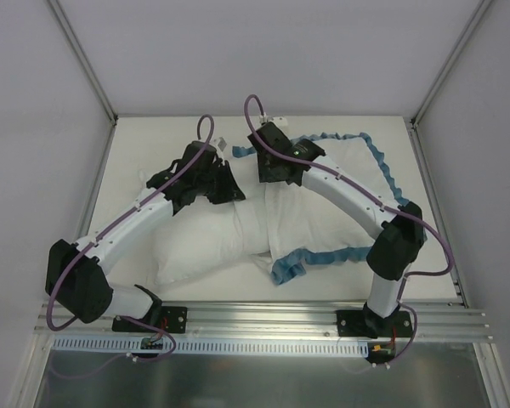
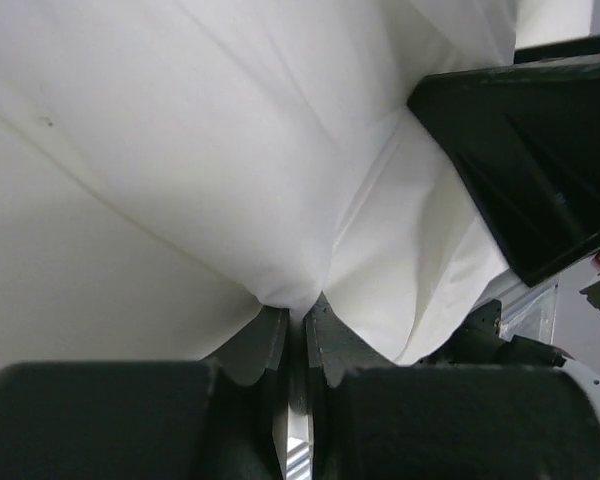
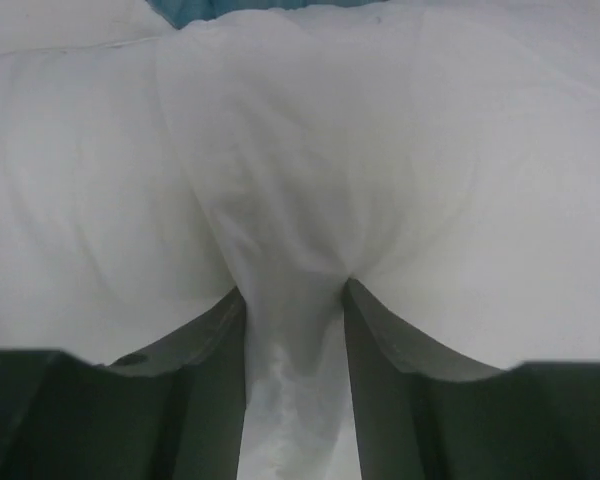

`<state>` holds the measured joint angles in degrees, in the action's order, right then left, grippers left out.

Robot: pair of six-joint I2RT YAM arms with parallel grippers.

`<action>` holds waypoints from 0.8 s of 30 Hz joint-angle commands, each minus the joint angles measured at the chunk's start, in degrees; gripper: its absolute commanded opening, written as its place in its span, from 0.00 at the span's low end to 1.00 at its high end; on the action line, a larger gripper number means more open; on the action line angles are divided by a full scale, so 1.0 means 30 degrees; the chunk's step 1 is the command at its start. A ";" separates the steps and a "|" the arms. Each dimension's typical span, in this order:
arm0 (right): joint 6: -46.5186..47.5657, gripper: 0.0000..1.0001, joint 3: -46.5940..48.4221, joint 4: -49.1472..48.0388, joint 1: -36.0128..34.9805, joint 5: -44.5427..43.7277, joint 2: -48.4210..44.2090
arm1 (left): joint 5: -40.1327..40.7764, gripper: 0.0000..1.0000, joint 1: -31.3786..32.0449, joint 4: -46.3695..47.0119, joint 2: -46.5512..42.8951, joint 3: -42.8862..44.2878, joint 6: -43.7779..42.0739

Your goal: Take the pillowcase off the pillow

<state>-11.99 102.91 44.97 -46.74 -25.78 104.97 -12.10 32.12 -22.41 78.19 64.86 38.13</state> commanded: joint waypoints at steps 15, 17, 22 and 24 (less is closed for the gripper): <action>-0.1481 0.01 -0.7467 -0.2245 0.4802 0.1649 -1.1045 | -0.5313 0.00 -0.7102 -0.3922 -0.1924 0.2746 -0.2222; -0.1453 0.01 -0.7992 -0.2714 0.4246 0.1446 -1.1929 | -0.5722 0.00 -0.7482 -0.3983 -0.1924 0.3542 -0.1989; -0.1365 0.01 -0.9603 -0.2248 0.4358 0.0186 -1.2870 | -0.5812 0.00 -0.8478 -0.4422 -0.2157 0.5449 -0.1520; -0.1365 0.01 -1.0539 -0.2042 0.4477 0.0505 -1.2812 | -0.5724 0.00 -0.9064 -0.4481 -0.2303 0.5509 -0.1285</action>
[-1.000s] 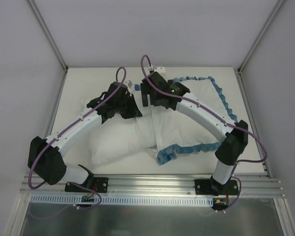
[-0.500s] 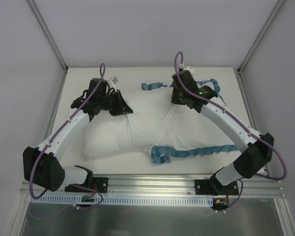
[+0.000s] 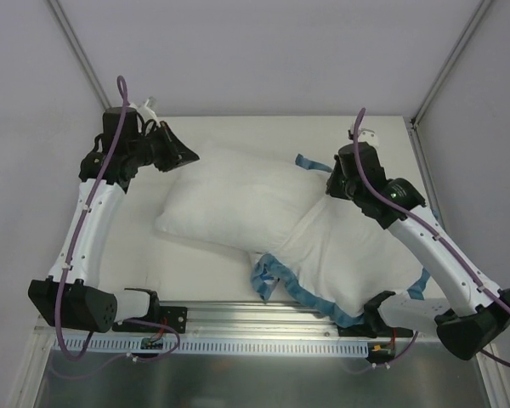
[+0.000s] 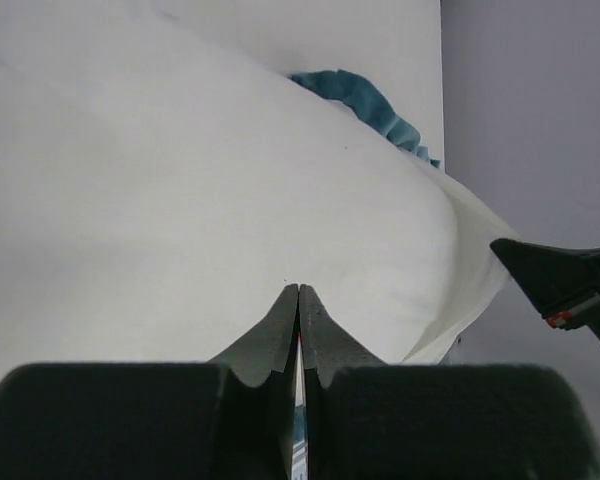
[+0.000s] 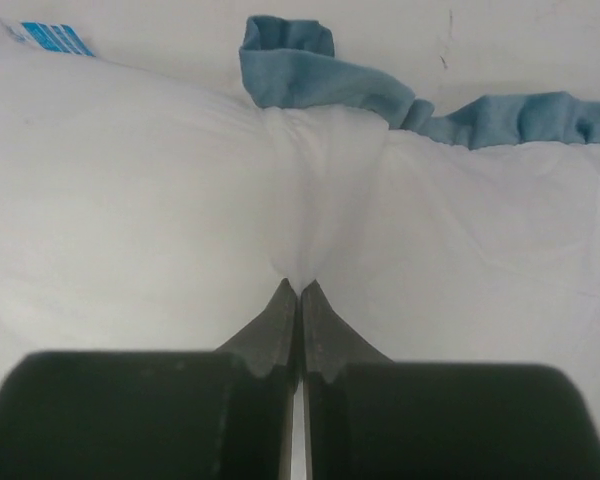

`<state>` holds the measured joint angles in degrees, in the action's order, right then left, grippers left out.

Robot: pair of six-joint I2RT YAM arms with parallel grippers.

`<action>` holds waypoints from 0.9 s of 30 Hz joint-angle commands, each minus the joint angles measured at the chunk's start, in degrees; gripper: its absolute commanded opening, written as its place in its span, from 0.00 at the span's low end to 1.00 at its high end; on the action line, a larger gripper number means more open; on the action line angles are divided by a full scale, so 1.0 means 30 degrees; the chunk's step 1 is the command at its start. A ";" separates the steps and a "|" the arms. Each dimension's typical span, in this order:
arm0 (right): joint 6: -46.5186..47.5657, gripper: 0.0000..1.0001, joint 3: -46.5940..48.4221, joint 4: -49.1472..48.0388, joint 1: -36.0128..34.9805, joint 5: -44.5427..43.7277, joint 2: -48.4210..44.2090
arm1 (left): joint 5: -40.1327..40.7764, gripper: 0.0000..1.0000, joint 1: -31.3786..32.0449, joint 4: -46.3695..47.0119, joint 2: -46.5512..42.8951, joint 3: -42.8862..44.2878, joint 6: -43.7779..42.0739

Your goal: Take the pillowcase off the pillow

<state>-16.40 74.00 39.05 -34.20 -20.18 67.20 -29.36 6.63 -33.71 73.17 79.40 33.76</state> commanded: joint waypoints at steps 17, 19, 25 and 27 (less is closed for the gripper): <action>-0.0567 0.90 -0.2371 0.1220 -0.0379 -0.0652 -0.3119 | 0.7173 0.95 0.7949 -0.2178 0.2211 0.2037 -0.0120; -0.0597 0.93 -0.2167 0.2594 -0.0350 -0.1150 -0.4232 | 0.9051 0.99 0.9004 -0.2735 0.2651 0.2304 -0.0120; -0.0889 0.99 -0.2282 0.6462 -0.0350 -0.3494 -0.7045 | 1.1667 0.99 1.2288 -0.3499 0.4349 0.1868 0.0640; -0.1297 0.99 -0.2720 0.7431 -0.0320 -0.3963 -0.7631 | 1.0615 0.99 1.2320 -0.3382 0.5457 0.1486 0.1136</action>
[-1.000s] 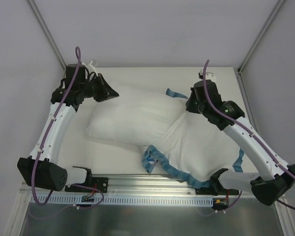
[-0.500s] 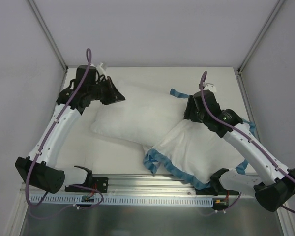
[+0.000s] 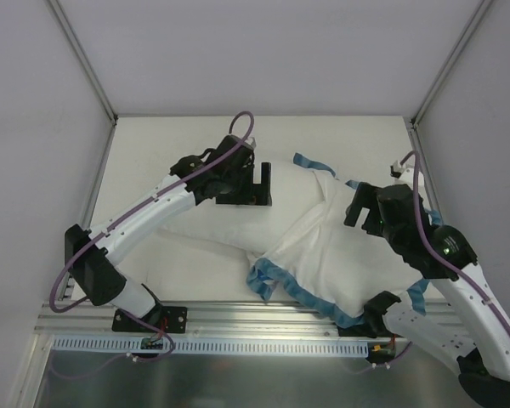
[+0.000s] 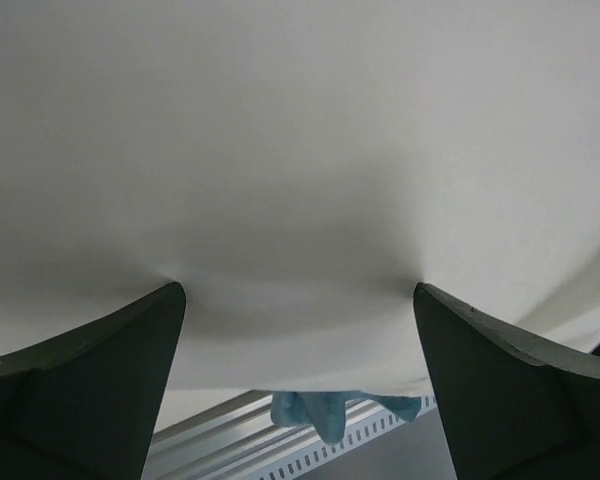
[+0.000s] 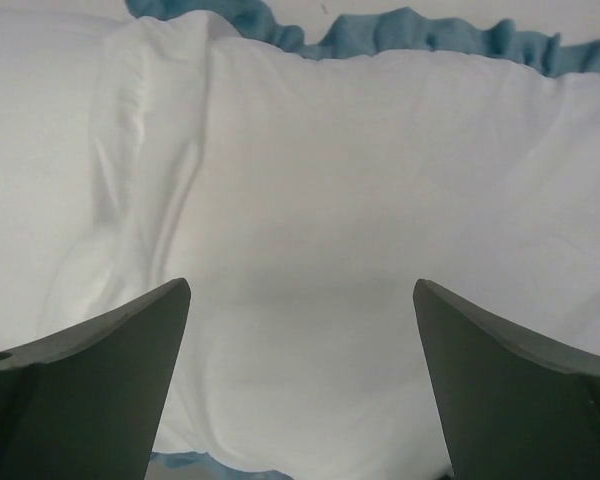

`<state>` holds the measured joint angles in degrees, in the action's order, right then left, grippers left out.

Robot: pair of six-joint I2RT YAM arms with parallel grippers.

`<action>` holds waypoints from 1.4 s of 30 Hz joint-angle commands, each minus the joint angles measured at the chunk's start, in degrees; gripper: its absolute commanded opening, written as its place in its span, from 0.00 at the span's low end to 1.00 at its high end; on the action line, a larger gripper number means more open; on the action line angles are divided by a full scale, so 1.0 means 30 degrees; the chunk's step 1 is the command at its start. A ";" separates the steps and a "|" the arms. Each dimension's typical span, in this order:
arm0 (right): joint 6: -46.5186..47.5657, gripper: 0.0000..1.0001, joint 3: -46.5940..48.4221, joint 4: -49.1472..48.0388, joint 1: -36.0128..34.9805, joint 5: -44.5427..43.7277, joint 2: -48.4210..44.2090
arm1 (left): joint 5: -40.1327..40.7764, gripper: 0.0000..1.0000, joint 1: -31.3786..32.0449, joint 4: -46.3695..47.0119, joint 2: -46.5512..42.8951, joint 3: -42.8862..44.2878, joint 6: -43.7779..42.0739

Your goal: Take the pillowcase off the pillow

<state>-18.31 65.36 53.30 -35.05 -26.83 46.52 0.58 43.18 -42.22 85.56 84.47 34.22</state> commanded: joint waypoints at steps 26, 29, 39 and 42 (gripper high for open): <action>0.1531 0.96 -0.1894 0.0610 -0.3366 0.5928 0.0574 | -0.3064 0.00 -1.1668 0.1357 -0.4439 -0.5479 0.1543; 0.1765 0.96 -0.2625 -0.0947 -0.7935 0.5198 0.2066 | -0.3093 0.00 -1.1639 0.1445 -0.4263 -0.5421 0.1544; 0.1765 0.96 -0.4181 -0.2940 -1.1316 0.1240 0.8832 | -0.3474 0.00 -1.1668 0.1475 -0.3852 -0.4572 0.1251; 0.1824 0.95 -0.4180 -0.4315 -1.0353 0.1441 1.1147 | -0.3532 0.00 -1.1668 0.1445 -0.3589 -0.4338 0.1192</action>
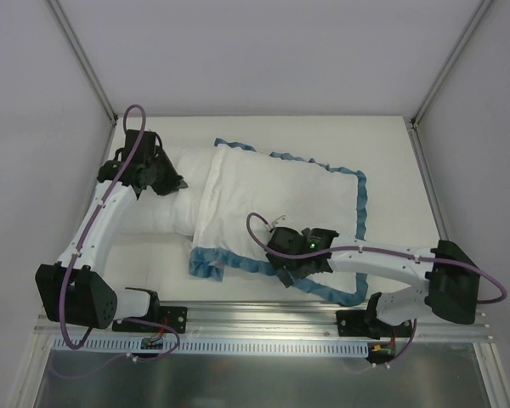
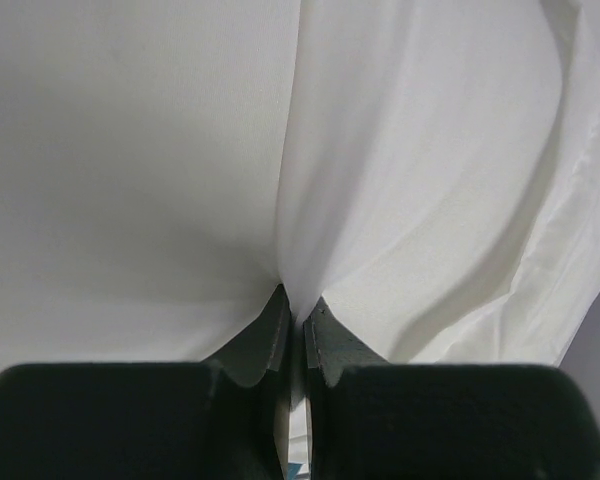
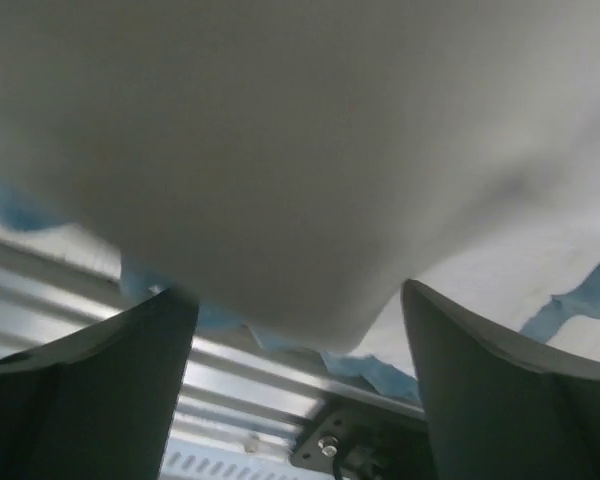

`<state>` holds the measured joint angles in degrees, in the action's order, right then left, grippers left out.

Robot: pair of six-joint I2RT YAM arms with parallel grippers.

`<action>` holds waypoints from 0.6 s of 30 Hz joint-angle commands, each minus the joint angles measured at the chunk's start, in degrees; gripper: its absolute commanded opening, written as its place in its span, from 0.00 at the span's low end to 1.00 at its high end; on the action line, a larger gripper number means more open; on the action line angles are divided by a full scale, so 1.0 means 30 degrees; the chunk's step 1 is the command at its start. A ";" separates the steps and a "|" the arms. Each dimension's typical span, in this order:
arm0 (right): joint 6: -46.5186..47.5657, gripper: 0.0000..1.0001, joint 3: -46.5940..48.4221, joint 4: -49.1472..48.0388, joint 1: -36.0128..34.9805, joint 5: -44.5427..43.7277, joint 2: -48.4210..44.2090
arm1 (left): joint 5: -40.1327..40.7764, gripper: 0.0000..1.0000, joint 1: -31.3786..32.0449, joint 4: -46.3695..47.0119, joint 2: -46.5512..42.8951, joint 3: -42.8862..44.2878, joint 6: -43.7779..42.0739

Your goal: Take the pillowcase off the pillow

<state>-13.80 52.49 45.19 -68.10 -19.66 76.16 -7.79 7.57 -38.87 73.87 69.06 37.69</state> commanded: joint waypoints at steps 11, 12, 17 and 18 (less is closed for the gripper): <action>-0.1260 0.01 -0.2145 -0.0831 0.5256 -0.2907 -0.3575 | -0.1208 0.00 -0.2374 -0.0254 0.1070 0.4367 -0.0670; -0.1055 0.01 -0.2058 -0.0593 0.5789 -0.3025 -0.4286 | -0.1588 0.00 -0.2813 -0.0284 0.1217 0.4606 -0.0612; 0.0117 0.04 -0.0772 0.0812 0.8718 -0.3231 -0.7132 | -0.2060 0.00 -0.4192 -0.0372 0.1160 0.5340 -0.0757; 0.0147 0.05 -0.0594 0.1048 0.8956 -0.3377 -0.7425 | -0.2061 0.00 -0.4281 -0.0402 0.1072 0.5340 -0.0815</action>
<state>-14.68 48.84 36.47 -44.82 -23.40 56.75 -18.00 -1.65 -43.38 78.63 81.41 36.82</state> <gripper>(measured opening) 0.055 0.020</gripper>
